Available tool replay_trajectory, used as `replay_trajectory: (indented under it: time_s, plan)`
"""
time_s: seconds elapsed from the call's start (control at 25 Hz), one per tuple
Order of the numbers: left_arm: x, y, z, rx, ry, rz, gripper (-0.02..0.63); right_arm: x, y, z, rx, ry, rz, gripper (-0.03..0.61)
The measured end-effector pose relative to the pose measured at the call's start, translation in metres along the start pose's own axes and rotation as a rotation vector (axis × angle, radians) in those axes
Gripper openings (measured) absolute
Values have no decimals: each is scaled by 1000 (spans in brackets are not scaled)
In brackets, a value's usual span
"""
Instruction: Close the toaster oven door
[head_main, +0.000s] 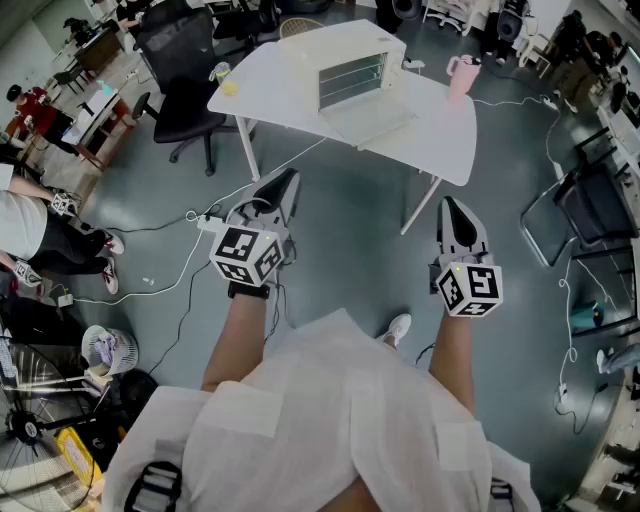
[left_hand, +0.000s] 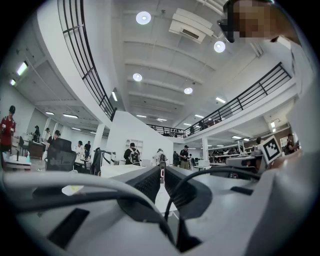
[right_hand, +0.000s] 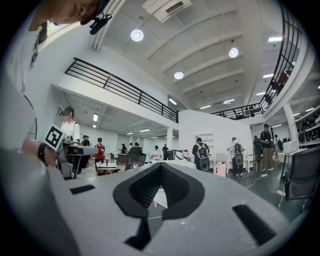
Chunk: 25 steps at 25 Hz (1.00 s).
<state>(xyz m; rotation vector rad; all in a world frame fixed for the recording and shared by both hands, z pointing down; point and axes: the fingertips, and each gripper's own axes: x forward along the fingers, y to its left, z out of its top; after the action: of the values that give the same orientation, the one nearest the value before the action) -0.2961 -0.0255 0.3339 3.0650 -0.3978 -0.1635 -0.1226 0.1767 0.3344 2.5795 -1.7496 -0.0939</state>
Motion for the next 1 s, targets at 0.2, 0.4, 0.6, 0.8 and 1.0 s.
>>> replay_trajectory:
  time_s: [0.2, 0.4, 0.6, 0.8, 1.0]
  plan:
    - [9, -4, -4, 3, -1, -17, 25, 1, -6, -3, -3, -2, -11, 2]
    - [12, -5, -9, 0, 3, -19, 25, 2, -7, -6, -5, -2, -12, 2]
    - [13, -4, -13, -5, 9, -21, 25, 5, -6, -10, -6, 5, -10, 2]
    - [12, -5, -15, -11, 14, -20, 25, 5, -7, -10, -1, 9, -5, 2]
    - [19, -3, -14, -12, 12, -20, 25, 8, -13, -6, 13, -12, -2, 3]
